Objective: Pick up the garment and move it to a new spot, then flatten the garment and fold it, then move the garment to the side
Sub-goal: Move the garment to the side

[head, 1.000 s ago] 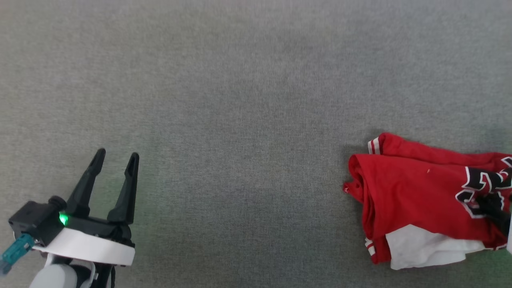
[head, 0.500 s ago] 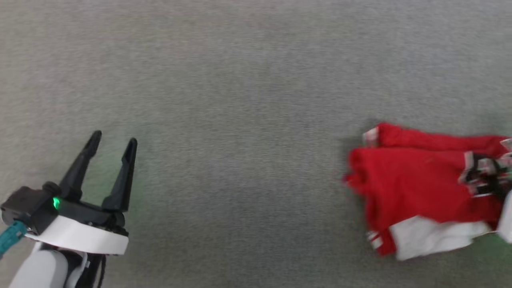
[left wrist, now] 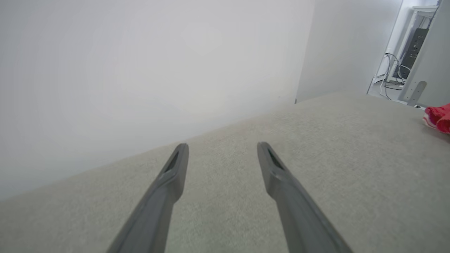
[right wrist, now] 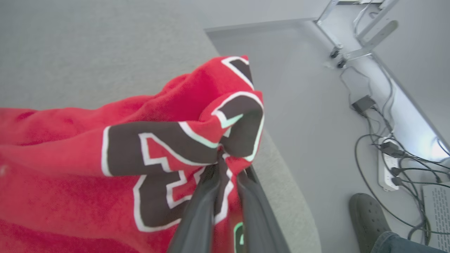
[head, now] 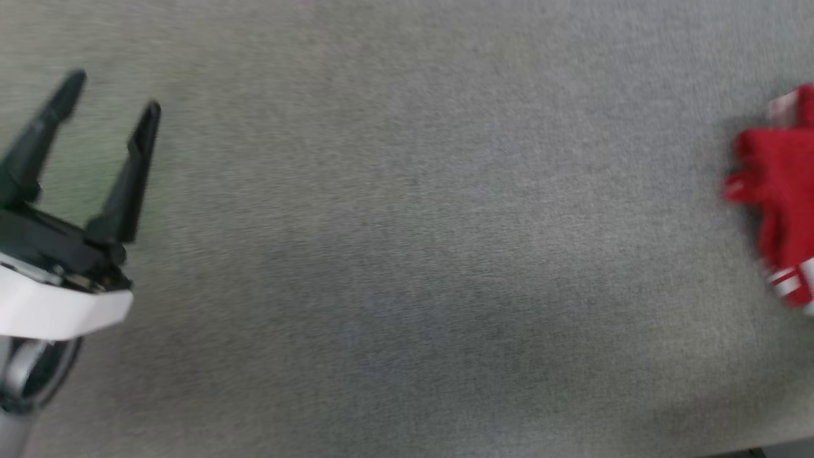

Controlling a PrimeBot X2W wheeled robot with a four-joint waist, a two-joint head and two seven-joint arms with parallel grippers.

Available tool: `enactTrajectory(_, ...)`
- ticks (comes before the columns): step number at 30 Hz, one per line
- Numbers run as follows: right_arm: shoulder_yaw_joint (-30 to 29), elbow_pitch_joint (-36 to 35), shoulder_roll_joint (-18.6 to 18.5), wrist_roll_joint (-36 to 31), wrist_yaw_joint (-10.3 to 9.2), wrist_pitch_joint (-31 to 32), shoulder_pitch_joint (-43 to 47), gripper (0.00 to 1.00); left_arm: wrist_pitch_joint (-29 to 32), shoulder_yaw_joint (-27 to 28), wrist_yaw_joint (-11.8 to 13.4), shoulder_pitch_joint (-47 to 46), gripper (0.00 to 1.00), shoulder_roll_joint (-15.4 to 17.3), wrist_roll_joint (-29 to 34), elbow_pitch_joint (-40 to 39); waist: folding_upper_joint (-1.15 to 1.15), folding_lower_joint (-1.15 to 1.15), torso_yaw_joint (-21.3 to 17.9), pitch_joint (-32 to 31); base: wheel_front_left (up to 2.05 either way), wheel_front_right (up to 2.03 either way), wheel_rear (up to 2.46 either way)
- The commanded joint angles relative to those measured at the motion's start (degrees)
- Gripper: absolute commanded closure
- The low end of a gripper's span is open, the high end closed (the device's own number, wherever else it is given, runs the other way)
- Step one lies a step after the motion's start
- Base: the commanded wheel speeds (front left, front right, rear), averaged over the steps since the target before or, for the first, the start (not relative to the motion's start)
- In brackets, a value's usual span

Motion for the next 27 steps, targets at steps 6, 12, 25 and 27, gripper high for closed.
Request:
enactTrajectory(6,-5.7,6.7,0.3,-6.7,-0.3,-8.3,-9.9,1.0,-0.3,-1.7,0.2,-6.2,0.0,4.4,-0.9,-2.6,0.0,0.0,-4.1,5.9,0.0,0.0,0.0)
enactTrajectory(12,-7.6,11.7,2.5,-13.4,-0.3,-13.8,-16.3,1.0,-0.3,-1.8,0.2,-7.7,0.0,6.8,-1.7,-3.8,0.0,0.0,-4.6,7.3,0.0,0.0,0.0)
enactTrajectory(25,-8.2,19.0,5.0,-22.7,-0.3,-20.9,-21.2,0.53,-0.3,-0.4,0.2,-5.7,0.0,7.0,-2.2,-3.2,0.0,0.0,-4.0,6.4,0.0,0.0,0.0)
enactTrajectory(27,-8.2,19.0,5.4,-23.3,-0.3,-20.9,-20.9,0.33,-0.3,-0.5,0.2,-5.5,0.0,6.5,-2.2,-3.0,0.0,0.0,-3.7,5.8,0.0,0.0,0.0)
